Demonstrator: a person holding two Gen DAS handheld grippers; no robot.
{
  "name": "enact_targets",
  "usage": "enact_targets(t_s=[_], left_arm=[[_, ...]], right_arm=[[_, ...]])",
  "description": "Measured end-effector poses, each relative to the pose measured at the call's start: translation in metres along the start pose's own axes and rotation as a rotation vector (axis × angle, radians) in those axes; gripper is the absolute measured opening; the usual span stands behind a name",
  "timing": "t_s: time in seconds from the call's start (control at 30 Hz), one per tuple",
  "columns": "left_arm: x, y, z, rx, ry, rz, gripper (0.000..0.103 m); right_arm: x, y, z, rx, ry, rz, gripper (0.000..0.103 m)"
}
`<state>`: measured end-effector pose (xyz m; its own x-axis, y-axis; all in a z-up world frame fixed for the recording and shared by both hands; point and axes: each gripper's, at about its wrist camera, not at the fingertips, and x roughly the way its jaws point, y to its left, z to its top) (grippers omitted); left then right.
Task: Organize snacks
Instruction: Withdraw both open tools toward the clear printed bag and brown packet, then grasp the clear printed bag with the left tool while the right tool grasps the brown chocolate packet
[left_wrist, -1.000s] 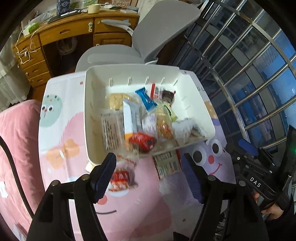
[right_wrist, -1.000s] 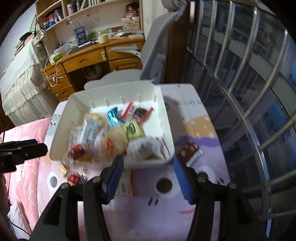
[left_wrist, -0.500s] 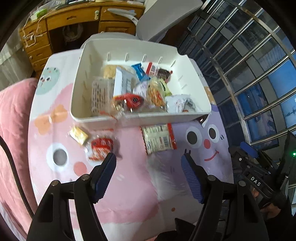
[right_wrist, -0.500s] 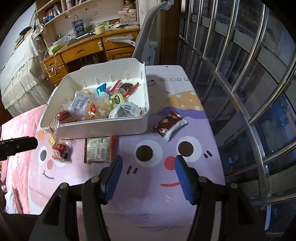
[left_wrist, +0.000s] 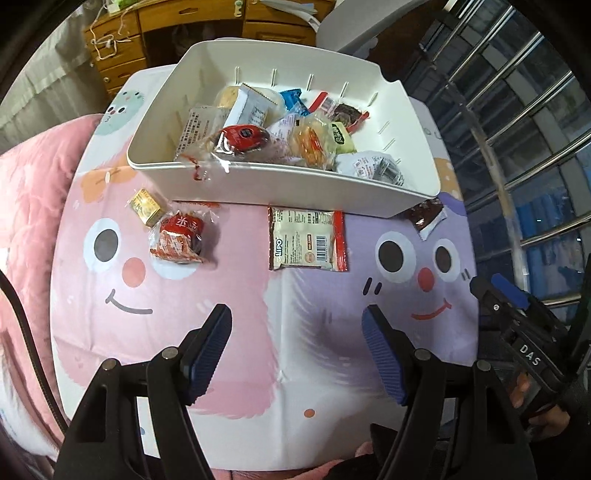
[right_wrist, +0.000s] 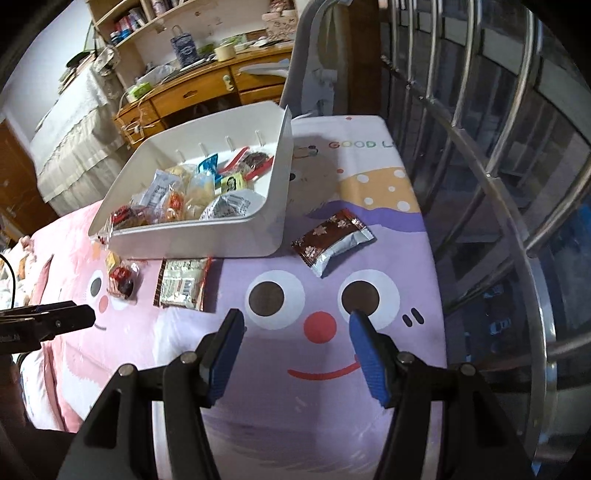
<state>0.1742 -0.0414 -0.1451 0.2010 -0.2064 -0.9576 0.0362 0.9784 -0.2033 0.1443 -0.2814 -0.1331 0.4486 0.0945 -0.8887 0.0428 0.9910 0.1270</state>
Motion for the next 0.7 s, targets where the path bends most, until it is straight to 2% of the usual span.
enact_targets(t_s=[0.2,0.6,0.7], left_arm=[[0.019,-0.017,0.001,-0.043,0.02,0.047,0.075],[0.062,-0.029,0.019,-0.084,0.028,0.062,0.076],[0.075,-0.027,0.023,-0.103,0.025,0.065,0.076]], right_arm=[[0.019,-0.018,0.004,-0.021,0.019,0.049,0.06],[0.061,-0.035,0.014,-0.064,-0.126,0.004,0.06],[0.074,-0.036,0.017,-0.088,-0.137,-0.01,0.06]])
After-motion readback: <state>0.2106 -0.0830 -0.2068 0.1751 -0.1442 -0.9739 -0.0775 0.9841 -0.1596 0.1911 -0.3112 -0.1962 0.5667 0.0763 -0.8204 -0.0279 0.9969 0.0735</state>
